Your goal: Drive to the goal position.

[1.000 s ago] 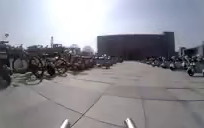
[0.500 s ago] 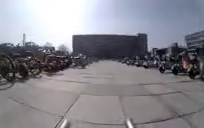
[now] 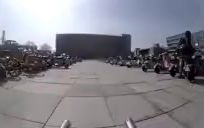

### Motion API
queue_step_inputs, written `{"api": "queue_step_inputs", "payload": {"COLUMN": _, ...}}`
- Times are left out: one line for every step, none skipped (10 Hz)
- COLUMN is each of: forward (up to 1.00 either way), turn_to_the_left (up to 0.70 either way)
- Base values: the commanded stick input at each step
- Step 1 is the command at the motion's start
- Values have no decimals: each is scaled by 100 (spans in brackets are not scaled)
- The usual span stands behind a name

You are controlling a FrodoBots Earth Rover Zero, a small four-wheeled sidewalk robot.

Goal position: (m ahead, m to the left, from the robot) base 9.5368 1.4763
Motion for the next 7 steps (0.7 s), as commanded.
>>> {"api": "queue_step_inputs", "payload": {"forward": 100, "turn_to_the_left": -7}}
{"api": "queue_step_inputs", "payload": {"forward": 100, "turn_to_the_left": -28}}
{"api": "queue_step_inputs", "payload": {"forward": 100, "turn_to_the_left": -34}}
{"api": "queue_step_inputs", "payload": {"forward": 100, "turn_to_the_left": -10}}
{"api": "queue_step_inputs", "payload": {"forward": 100, "turn_to_the_left": 0}}
{"api": "queue_step_inputs", "payload": {"forward": 100, "turn_to_the_left": 0}}
{"api": "queue_step_inputs", "payload": {"forward": 100, "turn_to_the_left": 0}}
